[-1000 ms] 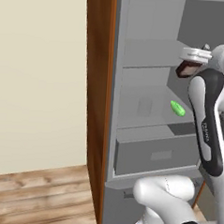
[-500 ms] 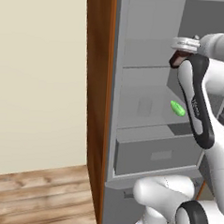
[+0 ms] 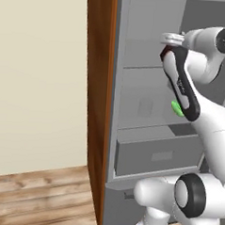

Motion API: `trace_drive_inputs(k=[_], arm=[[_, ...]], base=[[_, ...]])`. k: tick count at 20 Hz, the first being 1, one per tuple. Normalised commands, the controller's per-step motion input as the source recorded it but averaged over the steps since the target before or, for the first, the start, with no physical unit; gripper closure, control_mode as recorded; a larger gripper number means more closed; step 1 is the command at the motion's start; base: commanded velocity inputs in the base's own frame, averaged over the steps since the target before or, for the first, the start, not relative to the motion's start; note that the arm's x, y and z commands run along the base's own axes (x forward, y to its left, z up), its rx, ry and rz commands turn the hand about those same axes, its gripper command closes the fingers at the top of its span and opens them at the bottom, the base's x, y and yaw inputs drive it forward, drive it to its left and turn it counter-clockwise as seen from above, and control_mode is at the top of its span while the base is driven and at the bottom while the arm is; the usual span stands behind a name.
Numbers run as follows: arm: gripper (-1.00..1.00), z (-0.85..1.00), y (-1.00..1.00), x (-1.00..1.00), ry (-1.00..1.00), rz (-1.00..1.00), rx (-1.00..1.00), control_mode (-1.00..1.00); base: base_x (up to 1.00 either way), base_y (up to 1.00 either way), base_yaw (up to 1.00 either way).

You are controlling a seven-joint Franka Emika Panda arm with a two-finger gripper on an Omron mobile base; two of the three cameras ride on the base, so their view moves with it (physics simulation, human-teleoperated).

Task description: Place the condiment bottle and ketchup from the counter to the top shelf of the fridge. If the existing items in the fridge are on the top shelf, move them to other shelves.

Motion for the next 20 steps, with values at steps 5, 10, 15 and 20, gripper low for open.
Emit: trace_drive_inputs(k=[5,10,15,20], arm=[[1.00,-0.09,0.00,0.67,0.07,0.00,0.00,-1.00],[1.00,-0.15,0.00,0.64,0.09,0.00,0.00,-1.00],[1.00,-0.22,0.00,0.56,0.11,0.00,0.00,-1.00],[1.00,-0.26,0.00,0.44,0.10,0.00,-0.03,-1.00]], base=[[0.00,0.00,0.00],[0.00,0.00,0.00],[0.00,0.00,0.00],[0.00,0.00,0.00]])
